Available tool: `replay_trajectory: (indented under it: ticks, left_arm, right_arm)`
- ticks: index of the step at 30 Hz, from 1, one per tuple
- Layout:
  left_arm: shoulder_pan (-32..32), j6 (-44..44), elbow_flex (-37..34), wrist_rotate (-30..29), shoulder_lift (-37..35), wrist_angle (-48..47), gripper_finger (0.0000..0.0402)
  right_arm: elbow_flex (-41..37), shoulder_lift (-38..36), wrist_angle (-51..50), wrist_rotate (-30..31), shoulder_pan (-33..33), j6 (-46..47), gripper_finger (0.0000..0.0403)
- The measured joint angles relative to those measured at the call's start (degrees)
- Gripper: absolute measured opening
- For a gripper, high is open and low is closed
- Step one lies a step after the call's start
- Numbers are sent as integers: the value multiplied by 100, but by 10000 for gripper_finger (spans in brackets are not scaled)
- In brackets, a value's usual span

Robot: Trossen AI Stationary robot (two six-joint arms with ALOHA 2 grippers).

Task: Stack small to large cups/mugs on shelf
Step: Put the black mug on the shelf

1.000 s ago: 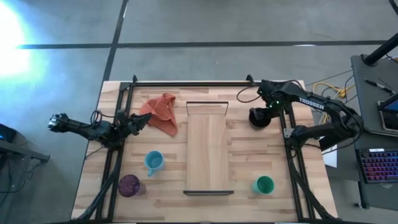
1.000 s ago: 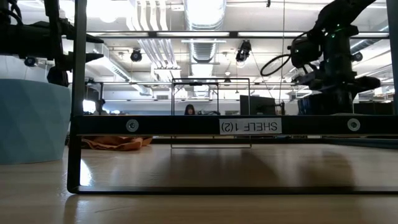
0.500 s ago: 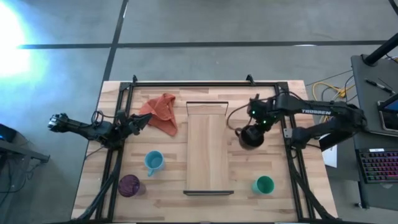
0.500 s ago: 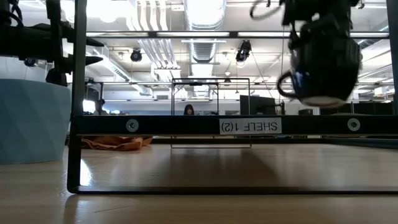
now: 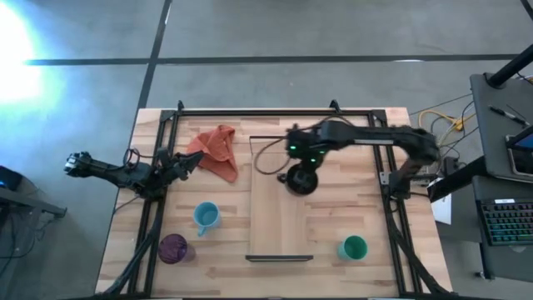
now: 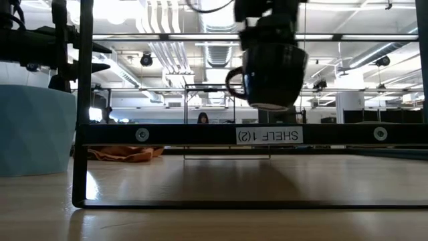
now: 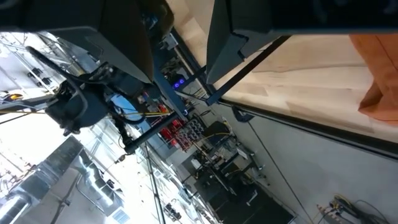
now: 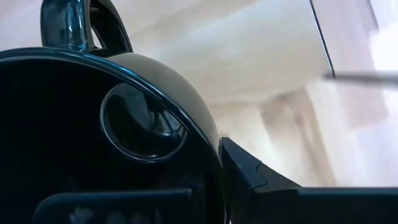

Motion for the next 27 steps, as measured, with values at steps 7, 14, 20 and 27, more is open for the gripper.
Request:
replay_trajectory:
  ticks: [7, 14, 20, 27]
  left_arm:
    - [0, -17, 0, 21, 116, -34, 134]
    - [0, -306, 0, 370, 447, -33, 134]
    - [0, -308, 17, 391, 662, 70, 134]
    - [0, -303, 17, 394, 667, 111, 134]
  right_arm:
    - [1575, 1297, -319, 93, -85, -1165, 22]
    - [2907, 2354, -931, 644, -338, -1782, 23]
    - [3243, 2752, -990, 651, -493, -1927, 24]
    - [3218, 2761, -857, 1200, -578, -1994, 36]
